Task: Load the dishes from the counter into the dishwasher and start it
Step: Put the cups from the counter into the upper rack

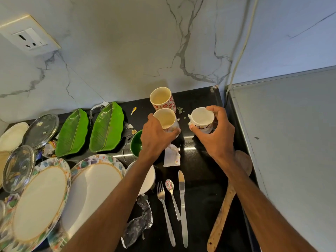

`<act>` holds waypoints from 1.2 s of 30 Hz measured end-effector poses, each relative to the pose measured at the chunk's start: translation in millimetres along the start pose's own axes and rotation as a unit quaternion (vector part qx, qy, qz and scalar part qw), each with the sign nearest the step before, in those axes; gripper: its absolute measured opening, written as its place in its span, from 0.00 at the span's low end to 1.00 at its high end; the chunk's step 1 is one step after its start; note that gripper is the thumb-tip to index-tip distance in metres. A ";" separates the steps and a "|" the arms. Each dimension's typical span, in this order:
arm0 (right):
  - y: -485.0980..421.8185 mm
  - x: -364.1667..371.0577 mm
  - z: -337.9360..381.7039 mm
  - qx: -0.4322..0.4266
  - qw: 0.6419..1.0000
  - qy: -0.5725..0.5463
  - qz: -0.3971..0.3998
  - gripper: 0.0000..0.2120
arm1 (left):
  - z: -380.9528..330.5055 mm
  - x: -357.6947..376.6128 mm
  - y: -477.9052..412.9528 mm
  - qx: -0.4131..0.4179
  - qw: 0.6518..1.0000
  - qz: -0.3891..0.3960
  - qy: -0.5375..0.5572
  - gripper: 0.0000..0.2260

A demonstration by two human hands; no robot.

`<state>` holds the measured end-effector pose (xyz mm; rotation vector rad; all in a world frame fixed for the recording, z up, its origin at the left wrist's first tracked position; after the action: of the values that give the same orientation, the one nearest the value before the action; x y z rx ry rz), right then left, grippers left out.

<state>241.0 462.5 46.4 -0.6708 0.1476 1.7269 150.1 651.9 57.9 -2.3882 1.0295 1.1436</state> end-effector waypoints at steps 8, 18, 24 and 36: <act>16.2 -11.9 -4.2 0.002 0.999 0.020 0.027 0.40 | -8.3 -12.9 26.9 0.090 0.986 -0.102 0.101 0.39; 54.3 -66.7 -2.2 0.054 0.998 0.010 -0.030 0.34 | -52.2 -30.1 88.9 0.233 0.956 -0.070 0.166 0.38; 107.2 -138.1 -19.7 0.112 0.990 -0.049 -0.075 0.35 | -82.9 -1.3 154.7 0.160 0.931 0.072 0.321 0.36; 268.3 -335.4 -91.3 0.308 0.924 -0.048 -0.221 0.37 | -197.7 128.1 325.8 0.012 0.820 0.413 0.395 0.23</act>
<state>63.5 61.8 73.6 -0.1315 0.4169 1.1759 81.5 257.7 97.4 -2.4427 2.4852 0.1985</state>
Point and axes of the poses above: each hand's wrist, its own y-axis away from the middle knuckle, its own x-axis out of the palm, z = x × y, the point moved 5 cm from there along -y, towards the middle knuckle, and after that the axes turned 13 degrees about y, right-handed, at the moved point
